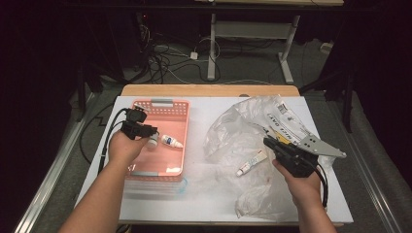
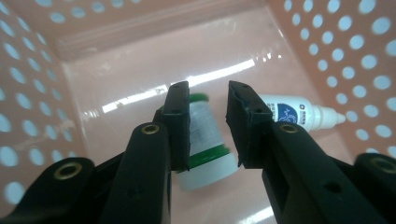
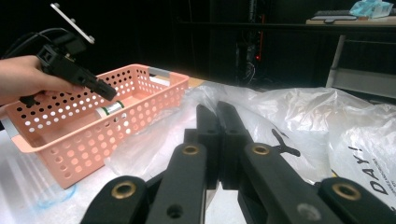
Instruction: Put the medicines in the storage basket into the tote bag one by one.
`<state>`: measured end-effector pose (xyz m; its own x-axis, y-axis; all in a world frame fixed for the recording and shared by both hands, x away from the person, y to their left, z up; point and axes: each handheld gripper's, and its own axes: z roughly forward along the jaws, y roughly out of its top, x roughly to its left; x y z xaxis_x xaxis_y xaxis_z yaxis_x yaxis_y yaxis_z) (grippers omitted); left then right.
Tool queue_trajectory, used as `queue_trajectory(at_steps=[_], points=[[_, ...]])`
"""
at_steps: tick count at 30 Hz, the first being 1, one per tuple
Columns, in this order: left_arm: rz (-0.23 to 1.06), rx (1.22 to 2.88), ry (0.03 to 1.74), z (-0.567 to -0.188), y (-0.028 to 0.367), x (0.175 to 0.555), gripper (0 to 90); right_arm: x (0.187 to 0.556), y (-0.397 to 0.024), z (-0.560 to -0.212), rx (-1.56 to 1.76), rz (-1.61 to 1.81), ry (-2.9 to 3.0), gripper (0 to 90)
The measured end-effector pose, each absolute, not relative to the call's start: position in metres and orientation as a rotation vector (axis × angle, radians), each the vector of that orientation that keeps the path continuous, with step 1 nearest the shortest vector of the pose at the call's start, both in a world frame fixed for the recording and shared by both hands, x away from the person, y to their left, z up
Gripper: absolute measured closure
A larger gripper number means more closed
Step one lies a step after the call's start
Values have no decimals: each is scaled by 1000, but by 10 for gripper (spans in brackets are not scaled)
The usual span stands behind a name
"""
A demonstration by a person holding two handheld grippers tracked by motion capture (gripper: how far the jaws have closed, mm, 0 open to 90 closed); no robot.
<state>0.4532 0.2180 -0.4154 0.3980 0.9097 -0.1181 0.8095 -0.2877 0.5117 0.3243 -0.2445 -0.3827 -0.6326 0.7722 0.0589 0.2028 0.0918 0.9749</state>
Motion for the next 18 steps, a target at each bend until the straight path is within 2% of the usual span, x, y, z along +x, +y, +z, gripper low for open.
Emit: queue_trajectory(at_steps=[7, 11, 15, 18], points=[[223, 2198, 1491, -425, 211, 457, 631, 324, -245, -382, 956, 1573, 1894, 900], [185, 2167, 1512, -425, 214, 458, 556, 324, -245, -382, 955, 1572, 1897, 900], [193, 2162, 1512, -425, 215, 458, 549, 324, -245, -382, 953, 1572, 1897, 900], [185, 2147, 1526, -425, 215, 459, 479, 324, -244, -382, 952, 1569, 1900, 900]])
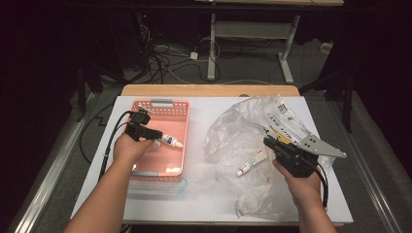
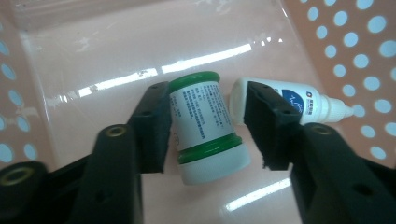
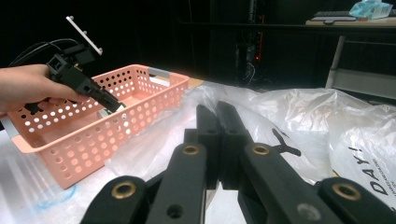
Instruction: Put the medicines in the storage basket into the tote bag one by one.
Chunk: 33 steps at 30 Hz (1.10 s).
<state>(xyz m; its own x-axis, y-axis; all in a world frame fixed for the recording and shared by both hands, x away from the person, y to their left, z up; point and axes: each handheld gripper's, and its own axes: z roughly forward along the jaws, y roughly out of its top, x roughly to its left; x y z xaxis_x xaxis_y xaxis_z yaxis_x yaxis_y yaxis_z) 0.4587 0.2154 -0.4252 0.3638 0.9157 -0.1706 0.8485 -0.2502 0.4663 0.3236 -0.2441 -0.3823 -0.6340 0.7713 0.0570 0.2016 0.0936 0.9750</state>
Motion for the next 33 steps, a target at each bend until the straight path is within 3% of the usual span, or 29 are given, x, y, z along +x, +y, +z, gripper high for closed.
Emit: queue_trajectory(at_steps=[4, 14, 24, 33], points=[[174, 2156, 1562, -428, 216, 461, 420, 324, -244, -382, 949, 1569, 1899, 900], [184, 2187, 1655, -437, 214, 465, 417, 323, -245, -382, 953, 1571, 1899, 900], [228, 2269, 1673, -449, 209, 465, 481, 324, -244, -384, 962, 1573, 1905, 900], [237, 2247, 1656, -446, 207, 463, 541, 324, -244, -384, 955, 1571, 1906, 900]])
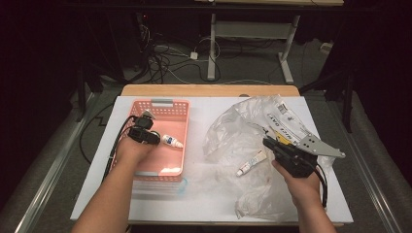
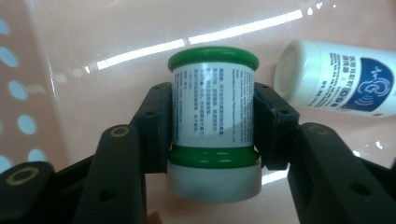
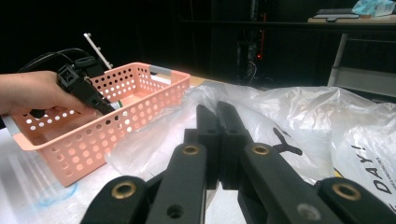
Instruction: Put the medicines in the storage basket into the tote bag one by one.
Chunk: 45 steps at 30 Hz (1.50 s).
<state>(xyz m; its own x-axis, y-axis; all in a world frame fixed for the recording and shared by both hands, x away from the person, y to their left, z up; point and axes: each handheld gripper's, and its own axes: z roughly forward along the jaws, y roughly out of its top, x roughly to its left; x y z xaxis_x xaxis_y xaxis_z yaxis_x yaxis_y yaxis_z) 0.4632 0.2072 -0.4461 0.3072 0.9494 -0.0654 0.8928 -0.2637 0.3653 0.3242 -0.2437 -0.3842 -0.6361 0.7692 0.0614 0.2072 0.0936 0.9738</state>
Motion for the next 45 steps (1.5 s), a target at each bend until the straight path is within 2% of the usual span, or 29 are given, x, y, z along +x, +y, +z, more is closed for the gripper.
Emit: queue_trajectory(at_steps=[19, 29, 45], points=[[267, 2200, 1627, -424, 214, 451, 542, 323, -245, -381, 942, 1578, 1900, 900], [325, 2221, 1541, -418, 207, 438, 542, 322, -245, -380, 939, 1574, 1896, 900], [321, 2206, 1412, -403, 207, 408, 542, 322, -245, -381, 939, 1574, 1896, 900]])
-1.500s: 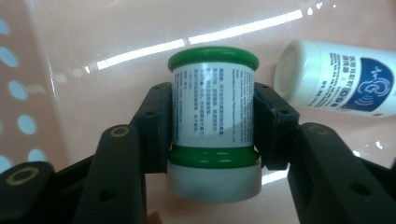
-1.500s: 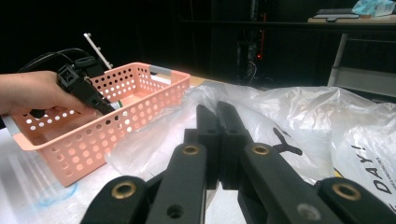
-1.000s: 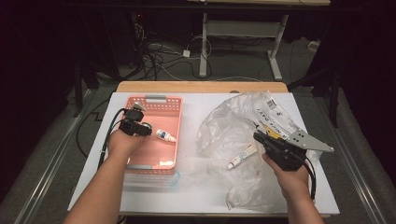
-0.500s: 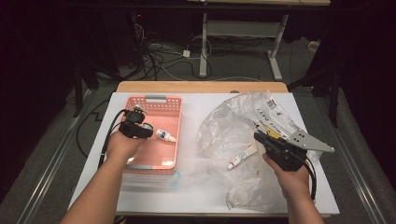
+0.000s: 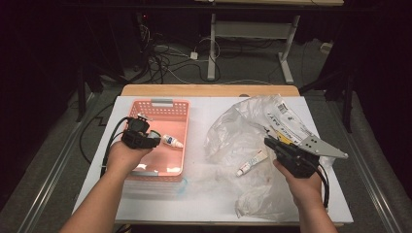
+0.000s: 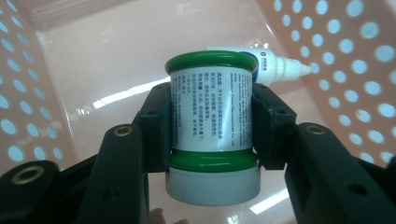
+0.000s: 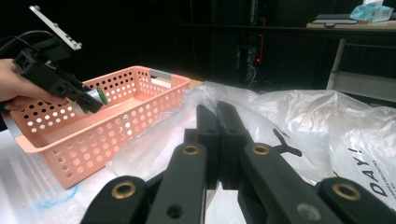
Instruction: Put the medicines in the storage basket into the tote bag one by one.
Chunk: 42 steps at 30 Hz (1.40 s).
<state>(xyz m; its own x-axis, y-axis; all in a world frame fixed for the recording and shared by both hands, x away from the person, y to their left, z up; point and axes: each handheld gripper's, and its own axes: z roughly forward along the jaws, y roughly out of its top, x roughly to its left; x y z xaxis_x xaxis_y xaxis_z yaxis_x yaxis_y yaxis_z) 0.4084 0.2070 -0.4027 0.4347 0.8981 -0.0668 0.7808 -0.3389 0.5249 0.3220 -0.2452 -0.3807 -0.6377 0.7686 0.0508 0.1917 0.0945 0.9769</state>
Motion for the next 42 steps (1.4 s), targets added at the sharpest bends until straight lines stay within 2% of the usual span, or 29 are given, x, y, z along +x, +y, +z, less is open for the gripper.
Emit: queue_trajectory(at_steps=[15, 24, 31, 42], points=[[305, 2139, 1288, -403, 204, 372, 541, 320, -244, -380, 931, 1570, 1899, 900], [344, 2068, 1218, -407, 203, 352, 542, 320, -244, -380, 923, 1568, 1904, 900], [389, 2020, 1175, -413, 203, 342, 542, 320, -241, -382, 926, 1558, 1915, 900], [361, 1973, 1127, -411, 195, 336, 542, 322, -239, -385, 928, 1548, 1928, 900]])
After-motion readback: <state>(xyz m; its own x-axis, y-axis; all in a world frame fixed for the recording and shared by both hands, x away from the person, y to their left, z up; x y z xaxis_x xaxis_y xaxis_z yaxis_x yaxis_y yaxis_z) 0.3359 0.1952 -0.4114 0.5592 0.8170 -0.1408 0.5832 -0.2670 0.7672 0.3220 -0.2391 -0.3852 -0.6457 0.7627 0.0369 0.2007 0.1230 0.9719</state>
